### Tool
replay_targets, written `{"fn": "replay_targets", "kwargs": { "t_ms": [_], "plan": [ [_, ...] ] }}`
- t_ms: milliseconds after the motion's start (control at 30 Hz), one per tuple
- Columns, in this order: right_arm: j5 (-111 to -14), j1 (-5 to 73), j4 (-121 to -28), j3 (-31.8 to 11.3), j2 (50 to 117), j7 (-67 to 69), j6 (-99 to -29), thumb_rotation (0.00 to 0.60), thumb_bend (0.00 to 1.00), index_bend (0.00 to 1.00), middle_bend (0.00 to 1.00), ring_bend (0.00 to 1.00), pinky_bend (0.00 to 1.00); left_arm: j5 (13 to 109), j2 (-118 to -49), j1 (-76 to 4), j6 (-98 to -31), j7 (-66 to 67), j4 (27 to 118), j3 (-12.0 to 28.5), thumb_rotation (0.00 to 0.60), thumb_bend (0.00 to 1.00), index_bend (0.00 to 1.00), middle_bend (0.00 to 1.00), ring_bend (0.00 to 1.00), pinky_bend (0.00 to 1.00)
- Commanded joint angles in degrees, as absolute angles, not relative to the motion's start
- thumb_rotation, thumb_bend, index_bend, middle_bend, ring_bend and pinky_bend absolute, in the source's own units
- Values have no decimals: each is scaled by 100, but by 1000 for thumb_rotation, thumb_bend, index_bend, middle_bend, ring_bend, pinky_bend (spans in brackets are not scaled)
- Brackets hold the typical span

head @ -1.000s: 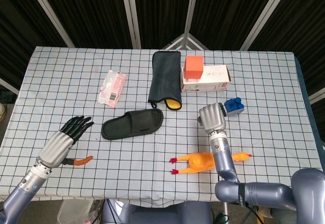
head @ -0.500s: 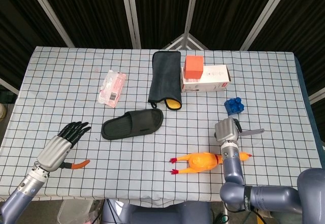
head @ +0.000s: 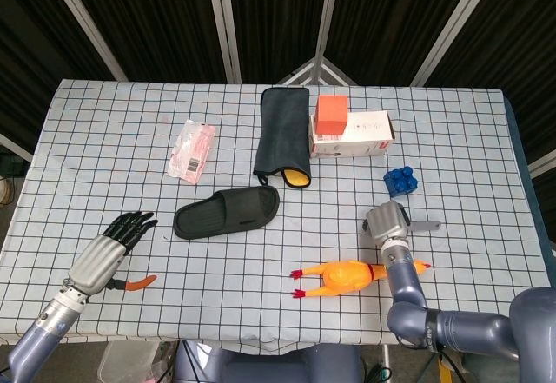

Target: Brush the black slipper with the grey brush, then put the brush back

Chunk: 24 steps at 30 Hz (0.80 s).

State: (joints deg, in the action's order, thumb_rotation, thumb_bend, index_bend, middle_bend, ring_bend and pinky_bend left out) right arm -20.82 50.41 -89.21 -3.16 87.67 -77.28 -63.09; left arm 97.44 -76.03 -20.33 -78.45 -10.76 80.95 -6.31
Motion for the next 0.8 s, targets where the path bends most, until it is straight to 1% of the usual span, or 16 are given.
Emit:
{"fn": "replay_targets", "kwargs": {
  "t_ms": [33, 133, 300, 467, 500, 667, 800],
  "plan": [
    [-2234, 5051, -8917, -246, 8754, -7563, -6285, 600, 958, 4, 345, 468, 618, 9722, -7610, -2051, -7790, -1188, 8049, -614, 335, 309, 0, 17, 0, 74],
    [-2287, 5070, -8977, -221, 8744, -7482, -6333, 600, 915, 0, 322, 448, 618, 9720, -7617, -2055, -7764, -1246, 8012, -610, 334, 309, 0, 17, 0, 74],
    [-2357, 5113, -9165, -151, 8696, -7488, -6532, 600, 707, 0, 253, 380, 593, 9795, -7594, -2030, -7841, -1313, 8006, -620, 337, 309, 0, 19, 0, 74],
    [-2375, 5137, -9408, -79, 8660, -7531, -6770, 600, 600, 0, 191, 318, 551, 9886, -7570, -2004, -7919, -1340, 8026, -643, 333, 310, 0, 20, 0, 74],
    [-2355, 5143, -9460, -67, 8656, -7550, -6809, 600, 583, 0, 181, 304, 538, 9903, -7566, -2001, -7932, -1342, 8034, -646, 334, 310, 0, 20, 0, 74],
    [-2207, 5189, -9572, -10, 8699, -7700, -6981, 600, 569, 0, 144, 273, 513, 9952, -7559, -1995, -7937, -1319, 8069, -662, 332, 310, 0, 21, 0, 74],
    [-2002, 5219, -9472, 7, 8817, -7778, -7009, 600, 557, 0, 130, 256, 498, 9949, -7553, -1997, -7912, -1310, 8084, -656, 335, 310, 0, 21, 0, 74]
  ]
}}
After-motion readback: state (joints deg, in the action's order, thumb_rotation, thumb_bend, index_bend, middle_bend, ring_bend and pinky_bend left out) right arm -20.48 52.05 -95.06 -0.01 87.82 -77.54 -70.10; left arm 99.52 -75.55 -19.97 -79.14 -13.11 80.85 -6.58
